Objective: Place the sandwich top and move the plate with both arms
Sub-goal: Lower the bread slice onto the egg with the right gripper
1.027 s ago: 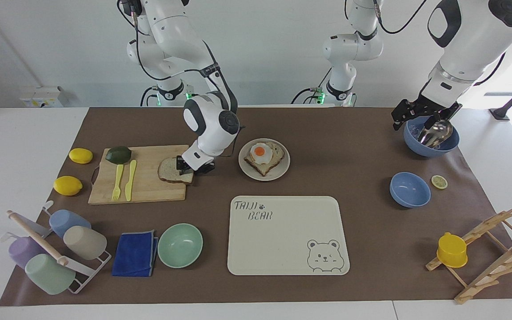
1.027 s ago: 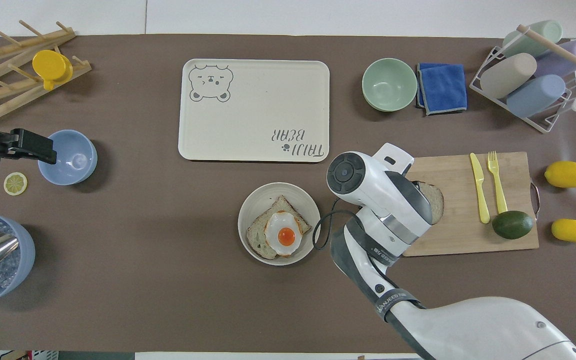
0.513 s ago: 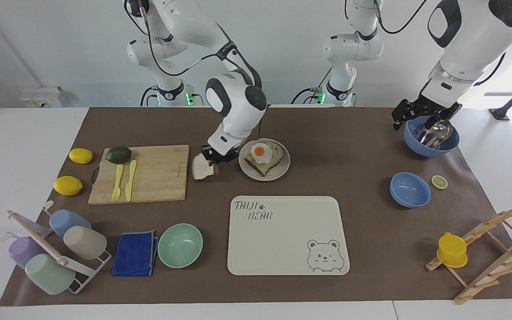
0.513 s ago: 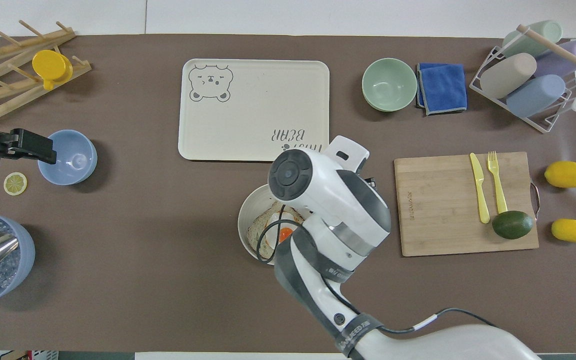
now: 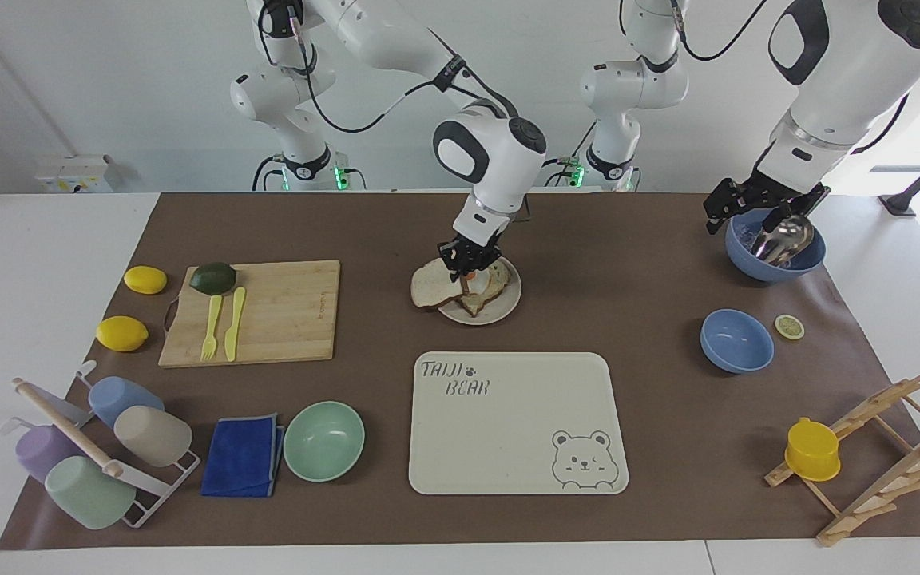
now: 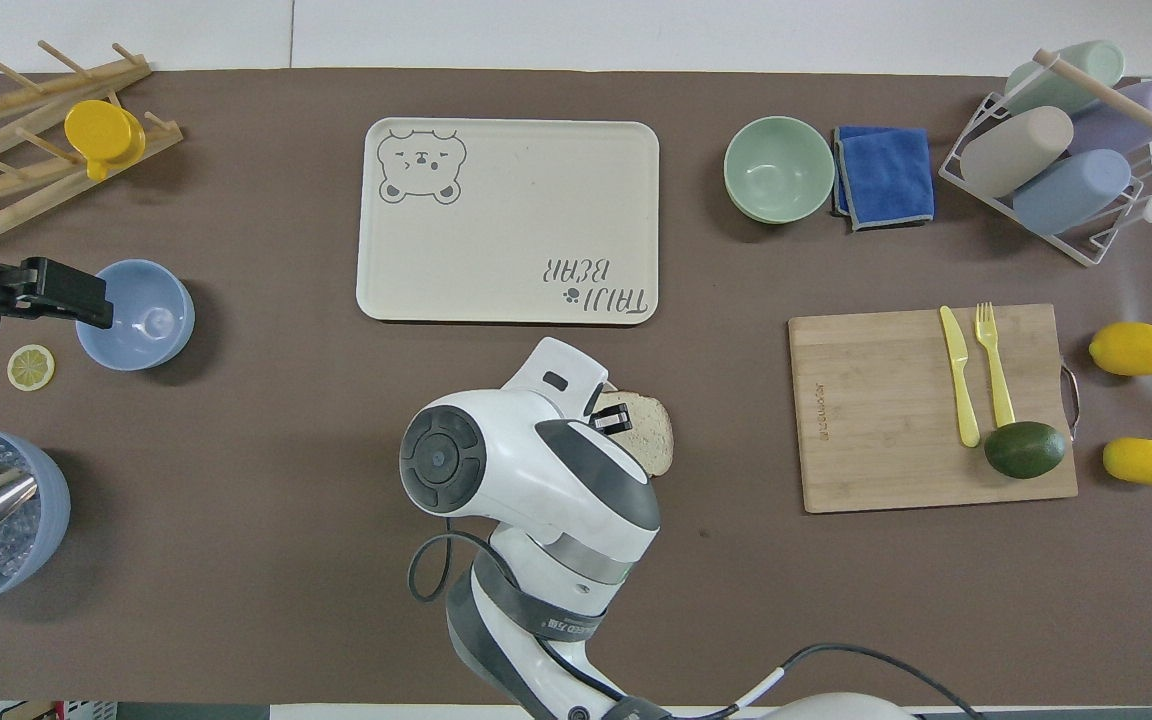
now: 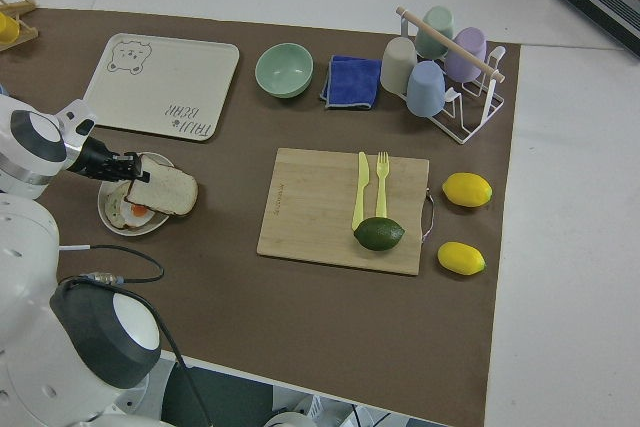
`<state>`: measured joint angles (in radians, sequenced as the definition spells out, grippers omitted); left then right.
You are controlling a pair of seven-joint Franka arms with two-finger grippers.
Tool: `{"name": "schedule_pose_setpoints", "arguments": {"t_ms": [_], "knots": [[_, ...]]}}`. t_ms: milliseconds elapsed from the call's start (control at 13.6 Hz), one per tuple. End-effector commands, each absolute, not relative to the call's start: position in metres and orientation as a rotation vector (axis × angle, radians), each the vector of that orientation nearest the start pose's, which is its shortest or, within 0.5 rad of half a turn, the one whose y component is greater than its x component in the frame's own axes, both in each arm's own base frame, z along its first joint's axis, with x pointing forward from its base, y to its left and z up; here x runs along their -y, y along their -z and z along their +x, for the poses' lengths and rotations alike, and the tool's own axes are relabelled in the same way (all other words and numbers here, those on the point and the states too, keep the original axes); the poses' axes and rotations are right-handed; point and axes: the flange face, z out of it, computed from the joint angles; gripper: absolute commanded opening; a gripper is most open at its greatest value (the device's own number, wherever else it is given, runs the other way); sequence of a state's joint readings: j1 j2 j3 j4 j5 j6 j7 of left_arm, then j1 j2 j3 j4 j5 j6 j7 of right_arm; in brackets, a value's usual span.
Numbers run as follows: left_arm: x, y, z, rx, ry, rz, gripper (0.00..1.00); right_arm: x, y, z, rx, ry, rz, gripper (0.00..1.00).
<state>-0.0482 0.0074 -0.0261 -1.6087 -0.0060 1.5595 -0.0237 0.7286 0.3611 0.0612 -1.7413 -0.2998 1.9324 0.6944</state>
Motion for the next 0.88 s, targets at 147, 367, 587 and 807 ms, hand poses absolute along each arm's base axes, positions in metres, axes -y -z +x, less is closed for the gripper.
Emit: {"name": "schedule_pose_setpoints", "arguments": {"t_ms": [147, 367, 587, 807], "knots": [[0.04, -0.604, 0.547, -0.086, -0.1, -3.123, 1.0, -0.462, -0.365, 0.436, 0.344, 0.108, -3.366, 0.0], [0.052, -0.612, 0.541, -0.122, -0.083, -3.122, 1.0, -0.468, -0.369, 0.435, 0.335, 0.142, -3.341, 0.0], [0.049, -0.612, 0.54, -0.11, -0.092, -3.122, 1.0, -0.473, -0.37, 0.435, 0.334, 0.171, -3.318, 0.01], [0.049, -0.615, 0.538, -0.11, -0.083, -3.122, 1.0, -0.472, -0.369, 0.436, 0.333, 0.175, -3.314, 0.94]]}}
